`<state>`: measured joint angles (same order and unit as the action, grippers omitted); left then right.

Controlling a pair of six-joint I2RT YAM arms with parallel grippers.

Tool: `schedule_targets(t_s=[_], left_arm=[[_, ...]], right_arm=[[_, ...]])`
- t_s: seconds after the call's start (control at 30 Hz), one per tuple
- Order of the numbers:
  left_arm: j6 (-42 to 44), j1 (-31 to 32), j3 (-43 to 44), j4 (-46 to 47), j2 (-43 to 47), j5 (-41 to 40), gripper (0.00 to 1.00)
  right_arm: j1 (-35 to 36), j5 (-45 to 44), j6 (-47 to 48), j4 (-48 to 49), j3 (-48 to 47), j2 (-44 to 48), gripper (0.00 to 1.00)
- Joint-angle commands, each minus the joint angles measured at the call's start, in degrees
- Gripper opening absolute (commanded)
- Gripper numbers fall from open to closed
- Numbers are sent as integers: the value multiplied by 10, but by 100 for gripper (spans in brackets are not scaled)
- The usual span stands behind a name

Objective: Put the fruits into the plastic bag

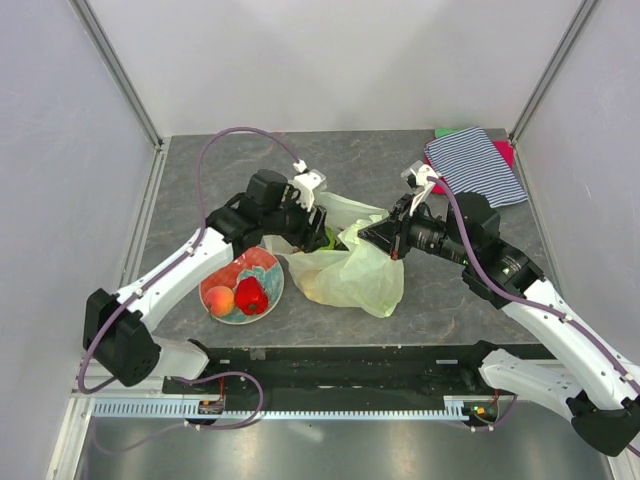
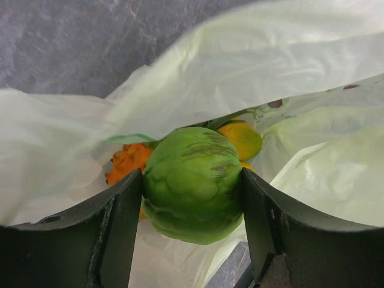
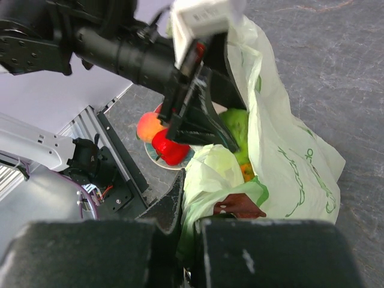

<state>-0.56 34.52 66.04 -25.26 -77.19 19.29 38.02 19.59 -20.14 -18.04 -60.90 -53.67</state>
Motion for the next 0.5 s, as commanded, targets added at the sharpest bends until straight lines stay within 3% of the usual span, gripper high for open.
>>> schedule_targets(t_s=[0.0,0.33,0.47], left_arm=[[34,32,25,-59,-45,-47,45],[36,68,50,-115,-109,-59,57],[32,68,49,-115,-107,-58,71]], right_arm=[[0,4,3,10,-13,9,0],[0,-2,3,10,-9,19,0],[0,-2,5,9,-9,18,0]])
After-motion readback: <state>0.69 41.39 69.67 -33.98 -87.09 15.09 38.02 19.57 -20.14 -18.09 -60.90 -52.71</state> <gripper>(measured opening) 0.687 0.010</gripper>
